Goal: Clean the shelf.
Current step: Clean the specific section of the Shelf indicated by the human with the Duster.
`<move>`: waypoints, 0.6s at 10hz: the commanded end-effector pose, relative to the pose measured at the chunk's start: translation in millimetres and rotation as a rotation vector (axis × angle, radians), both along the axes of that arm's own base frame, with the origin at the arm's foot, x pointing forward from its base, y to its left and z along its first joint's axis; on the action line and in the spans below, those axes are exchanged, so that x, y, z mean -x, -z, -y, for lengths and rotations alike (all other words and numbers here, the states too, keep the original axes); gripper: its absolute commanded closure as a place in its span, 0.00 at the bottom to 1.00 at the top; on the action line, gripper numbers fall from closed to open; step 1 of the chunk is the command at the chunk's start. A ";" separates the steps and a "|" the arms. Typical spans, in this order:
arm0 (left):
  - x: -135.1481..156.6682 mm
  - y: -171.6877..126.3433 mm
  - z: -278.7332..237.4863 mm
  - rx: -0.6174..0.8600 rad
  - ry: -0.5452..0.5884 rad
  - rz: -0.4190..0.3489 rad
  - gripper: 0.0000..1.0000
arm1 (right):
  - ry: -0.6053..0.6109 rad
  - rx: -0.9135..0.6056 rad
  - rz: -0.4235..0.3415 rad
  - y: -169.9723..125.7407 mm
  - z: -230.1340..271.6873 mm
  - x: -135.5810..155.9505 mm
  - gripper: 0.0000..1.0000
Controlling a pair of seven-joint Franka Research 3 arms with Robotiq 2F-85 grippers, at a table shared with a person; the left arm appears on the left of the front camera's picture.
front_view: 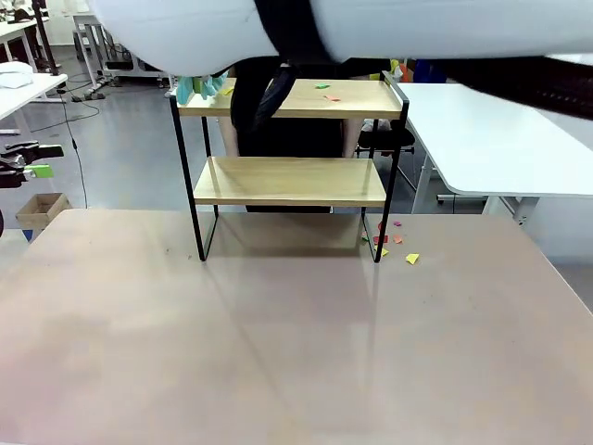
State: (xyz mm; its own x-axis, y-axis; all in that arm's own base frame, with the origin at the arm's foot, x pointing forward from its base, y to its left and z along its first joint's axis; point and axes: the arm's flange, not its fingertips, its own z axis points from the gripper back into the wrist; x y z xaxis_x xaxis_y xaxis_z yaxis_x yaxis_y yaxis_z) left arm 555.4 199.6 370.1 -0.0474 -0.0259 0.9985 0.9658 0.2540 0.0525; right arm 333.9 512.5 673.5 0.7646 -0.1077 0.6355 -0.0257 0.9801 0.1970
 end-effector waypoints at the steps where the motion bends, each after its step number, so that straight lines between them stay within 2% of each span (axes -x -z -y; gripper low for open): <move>1: 1.7 -3.4 0.4 0.001 -0.001 0.006 0.00 | 0.037 -0.028 -0.024 -8.7 -21.6 -15.7 0.87; 6: 1.7 -3.4 0.4 0.001 -0.001 0.006 0.00 | -0.003 -0.039 -0.081 -11.1 -47.5 -38.2 0.87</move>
